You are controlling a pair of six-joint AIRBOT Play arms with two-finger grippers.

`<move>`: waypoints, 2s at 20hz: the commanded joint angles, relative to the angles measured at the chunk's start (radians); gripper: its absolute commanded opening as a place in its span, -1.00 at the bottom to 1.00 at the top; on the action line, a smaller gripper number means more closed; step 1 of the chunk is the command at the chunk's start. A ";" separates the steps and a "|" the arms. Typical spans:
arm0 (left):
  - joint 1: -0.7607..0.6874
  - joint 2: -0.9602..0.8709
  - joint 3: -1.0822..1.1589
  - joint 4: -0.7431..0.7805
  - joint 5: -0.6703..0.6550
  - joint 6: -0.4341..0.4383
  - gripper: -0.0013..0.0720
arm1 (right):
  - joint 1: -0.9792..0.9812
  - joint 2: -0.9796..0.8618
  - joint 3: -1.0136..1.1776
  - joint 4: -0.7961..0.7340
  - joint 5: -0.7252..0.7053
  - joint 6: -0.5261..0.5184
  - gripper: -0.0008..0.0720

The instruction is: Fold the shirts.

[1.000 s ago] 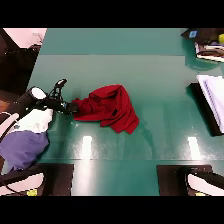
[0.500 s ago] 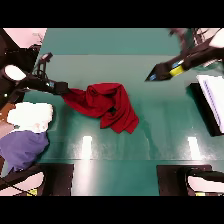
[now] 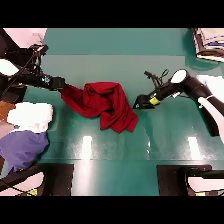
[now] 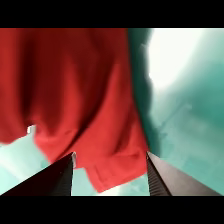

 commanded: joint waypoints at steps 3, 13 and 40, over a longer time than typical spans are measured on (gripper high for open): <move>0.001 0.001 0.002 0.000 0.003 0.001 -0.89 | 0.027 -0.006 -0.100 0.046 -0.151 -0.002 0.22; 0.001 0.005 0.013 0.021 -0.017 0.000 -0.90 | 0.077 0.004 -0.077 0.036 -0.224 -0.002 -0.92; 0.059 0.320 0.989 -0.121 -0.024 0.042 -0.90 | -0.316 0.553 0.912 -0.295 0.053 0.056 -0.92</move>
